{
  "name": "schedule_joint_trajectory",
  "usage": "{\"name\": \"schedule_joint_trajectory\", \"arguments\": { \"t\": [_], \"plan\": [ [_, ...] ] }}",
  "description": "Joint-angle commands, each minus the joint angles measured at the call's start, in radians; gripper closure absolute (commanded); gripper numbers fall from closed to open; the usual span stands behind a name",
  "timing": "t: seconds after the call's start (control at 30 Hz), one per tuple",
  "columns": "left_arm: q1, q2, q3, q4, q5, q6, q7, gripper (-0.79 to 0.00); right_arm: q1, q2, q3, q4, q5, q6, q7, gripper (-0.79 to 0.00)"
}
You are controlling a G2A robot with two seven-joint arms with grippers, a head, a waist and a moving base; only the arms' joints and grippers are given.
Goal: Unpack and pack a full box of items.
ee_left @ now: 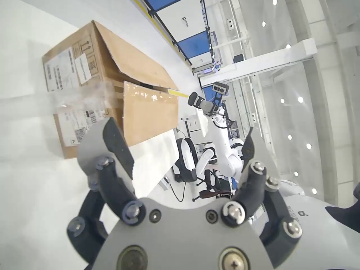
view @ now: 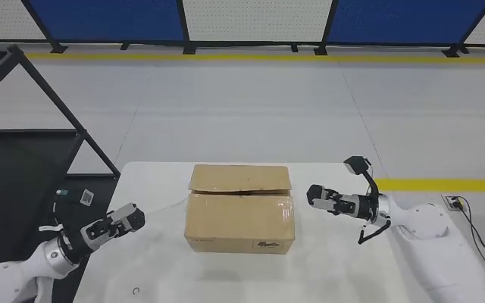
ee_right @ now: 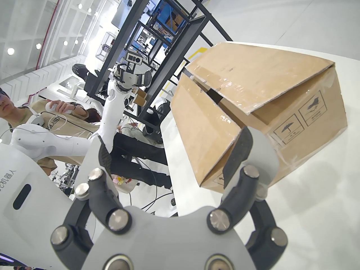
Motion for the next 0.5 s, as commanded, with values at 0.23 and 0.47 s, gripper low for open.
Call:
{"name": "schedule_joint_trajectory", "arguments": {
  "t": [0.23, 0.47],
  "plan": [
    [-0.017, 0.003, 0.027, 0.028, -0.061, 0.117, 0.061, -0.785, 0.002, -0.012, -0.047, 0.048, 0.034, 0.08, -0.041, -0.785],
    [-0.053, 0.02, 0.043, 0.07, -0.065, 0.196, -0.002, -0.785, 0.061, -0.031, -0.106, 0.149, 0.099, 0.078, 0.016, -0.785]
  ]
}}
